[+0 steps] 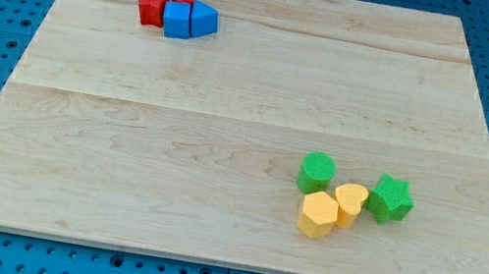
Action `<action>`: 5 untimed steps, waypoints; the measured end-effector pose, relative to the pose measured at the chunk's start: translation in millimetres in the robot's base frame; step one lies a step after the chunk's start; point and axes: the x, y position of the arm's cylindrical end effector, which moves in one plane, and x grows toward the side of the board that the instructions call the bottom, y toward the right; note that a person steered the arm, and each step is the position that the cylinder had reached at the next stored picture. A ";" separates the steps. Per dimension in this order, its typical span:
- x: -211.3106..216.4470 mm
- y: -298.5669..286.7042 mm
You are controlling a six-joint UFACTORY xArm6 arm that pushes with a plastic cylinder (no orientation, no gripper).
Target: Slide the green circle into the blue blocks
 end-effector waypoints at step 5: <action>265.0 371.4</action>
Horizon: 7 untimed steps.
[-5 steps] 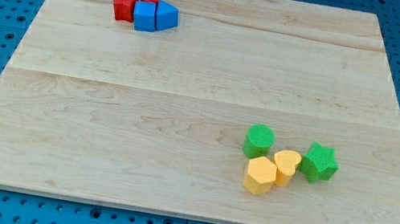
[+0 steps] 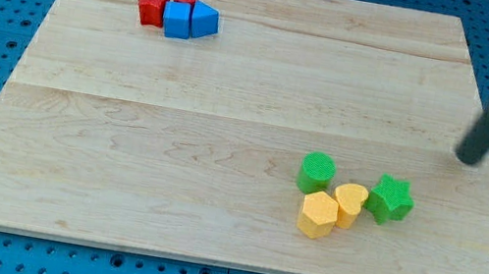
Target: Slide the green circle into the blue blocks
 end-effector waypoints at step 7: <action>44.2 -199.6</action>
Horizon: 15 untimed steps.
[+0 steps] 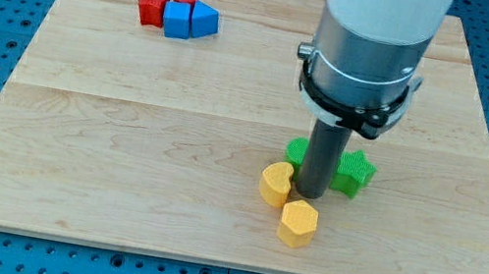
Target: Slide the green circle into the blue blocks
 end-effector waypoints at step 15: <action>-162.8 -202.1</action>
